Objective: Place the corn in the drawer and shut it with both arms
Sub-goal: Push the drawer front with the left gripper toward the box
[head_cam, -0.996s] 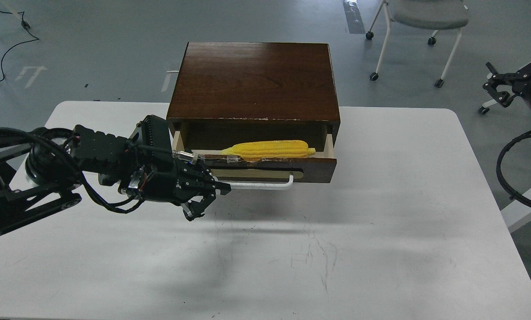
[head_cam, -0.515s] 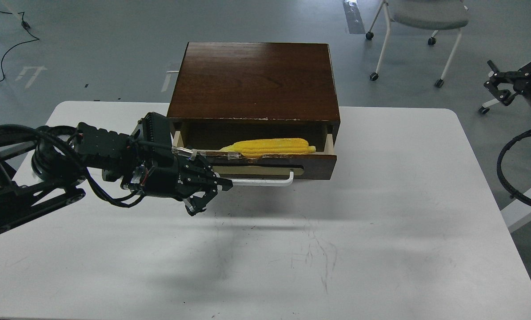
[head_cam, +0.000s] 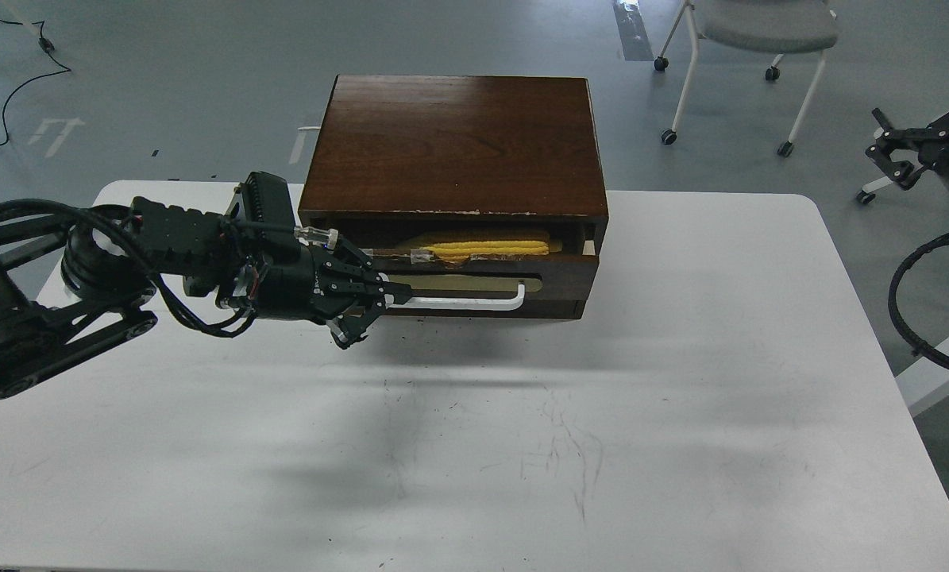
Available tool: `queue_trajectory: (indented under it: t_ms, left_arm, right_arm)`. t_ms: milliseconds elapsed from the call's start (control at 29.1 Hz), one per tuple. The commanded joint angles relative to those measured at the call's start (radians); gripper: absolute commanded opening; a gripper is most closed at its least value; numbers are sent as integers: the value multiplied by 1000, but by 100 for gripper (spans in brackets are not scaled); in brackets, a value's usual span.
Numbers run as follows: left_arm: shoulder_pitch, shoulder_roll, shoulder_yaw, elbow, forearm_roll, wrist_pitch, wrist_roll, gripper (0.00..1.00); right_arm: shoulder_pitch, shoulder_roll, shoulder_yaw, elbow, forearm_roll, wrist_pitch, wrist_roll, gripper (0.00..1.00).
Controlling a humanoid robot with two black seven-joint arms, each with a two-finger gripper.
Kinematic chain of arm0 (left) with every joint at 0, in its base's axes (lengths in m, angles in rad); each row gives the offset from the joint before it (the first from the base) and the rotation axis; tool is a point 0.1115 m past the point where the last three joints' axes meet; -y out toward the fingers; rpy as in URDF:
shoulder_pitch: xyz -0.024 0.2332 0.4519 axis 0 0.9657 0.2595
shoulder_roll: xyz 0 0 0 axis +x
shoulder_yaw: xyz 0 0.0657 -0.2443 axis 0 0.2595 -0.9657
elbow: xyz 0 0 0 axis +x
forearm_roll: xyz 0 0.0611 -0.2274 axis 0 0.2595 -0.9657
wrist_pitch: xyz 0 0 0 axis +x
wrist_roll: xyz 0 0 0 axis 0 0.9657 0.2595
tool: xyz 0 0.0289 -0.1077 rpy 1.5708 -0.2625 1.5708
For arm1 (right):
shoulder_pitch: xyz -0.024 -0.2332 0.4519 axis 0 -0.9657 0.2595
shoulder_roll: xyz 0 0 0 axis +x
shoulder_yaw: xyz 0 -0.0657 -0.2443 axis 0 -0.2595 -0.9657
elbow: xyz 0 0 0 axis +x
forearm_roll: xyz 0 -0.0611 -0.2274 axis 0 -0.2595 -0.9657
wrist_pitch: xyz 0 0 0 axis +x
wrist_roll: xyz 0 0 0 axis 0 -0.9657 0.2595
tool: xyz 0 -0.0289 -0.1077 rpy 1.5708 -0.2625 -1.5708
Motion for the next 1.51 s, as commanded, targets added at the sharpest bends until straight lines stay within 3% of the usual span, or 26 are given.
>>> queue_trajectory:
  t_ms: [0,275,652,1476]
  left_arm:
    - [-8,-1,-2,8,1,1,1,0]
    - [-34,8,-2,-12,1,1,1,0]
    - [-27,56,10,-152,1,-3,1,0]
    - [-8,39,25,-69,1,-6,1,0]
  right_arm:
    - [4,5,0,-1,0,0,0,100]
    - [3,5,0,-1,0,0,0,100]
    - [3,5,0,-1,0,0,0,100]
    - [3,5,0,-16,0,3,0,100]
